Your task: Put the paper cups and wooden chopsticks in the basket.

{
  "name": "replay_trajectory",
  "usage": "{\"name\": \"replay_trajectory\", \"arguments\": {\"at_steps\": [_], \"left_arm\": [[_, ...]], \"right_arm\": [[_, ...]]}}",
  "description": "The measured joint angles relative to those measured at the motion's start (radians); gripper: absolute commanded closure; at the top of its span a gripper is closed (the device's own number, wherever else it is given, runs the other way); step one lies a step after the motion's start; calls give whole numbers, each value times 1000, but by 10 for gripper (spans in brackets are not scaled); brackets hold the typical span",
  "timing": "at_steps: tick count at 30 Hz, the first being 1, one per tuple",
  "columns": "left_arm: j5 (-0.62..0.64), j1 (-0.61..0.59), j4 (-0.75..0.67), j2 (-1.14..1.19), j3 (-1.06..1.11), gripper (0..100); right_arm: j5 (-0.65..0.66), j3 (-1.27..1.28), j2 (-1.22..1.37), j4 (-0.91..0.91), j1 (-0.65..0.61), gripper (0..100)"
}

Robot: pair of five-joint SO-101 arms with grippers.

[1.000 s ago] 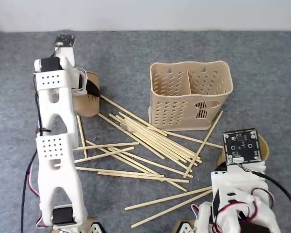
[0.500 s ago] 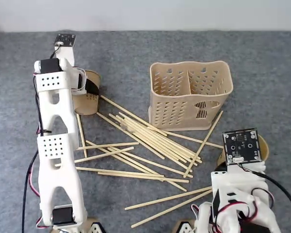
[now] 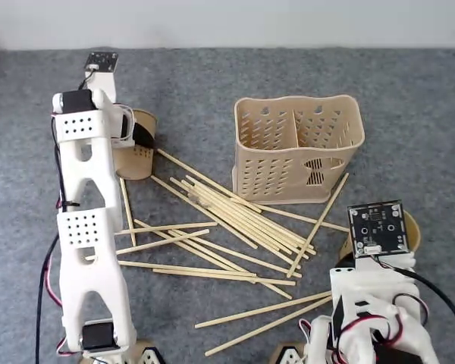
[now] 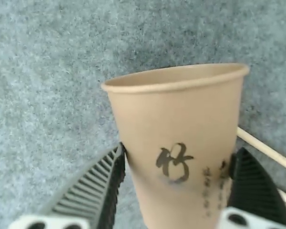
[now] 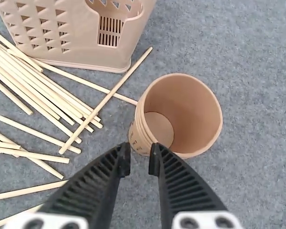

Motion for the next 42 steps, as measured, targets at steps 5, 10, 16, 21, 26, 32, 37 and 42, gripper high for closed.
{"name": "replay_trajectory", "arguments": {"at_steps": [5, 10, 16, 21, 26, 32, 37, 42], "left_arm": [[-3, -2, 2, -112, 68, 670], [-3, 23, 2, -278, 230, 670], [-3, 52, 2, -437, 399, 666], [-44, 46, -58, -404, 414, 666], [-60, 20, -130, -264, 391, 620], [-74, 2, -137, -115, 250, 619], [-80, 0, -137, -11, 150, 621], [-83, -2, -132, 66, 34, 622]], "right_arm": [[0, 0, 0, 0, 0, 915], [0, 0, 0, 0, 0, 915], [0, 0, 0, 0, 0, 915], [0, 0, 0, 0, 0, 915], [0, 0, 0, 2, 0, 915], [0, 0, 0, 2, 0, 915], [0, 0, 0, 2, 0, 915], [0, 0, 0, 2, 0, 915]]}}
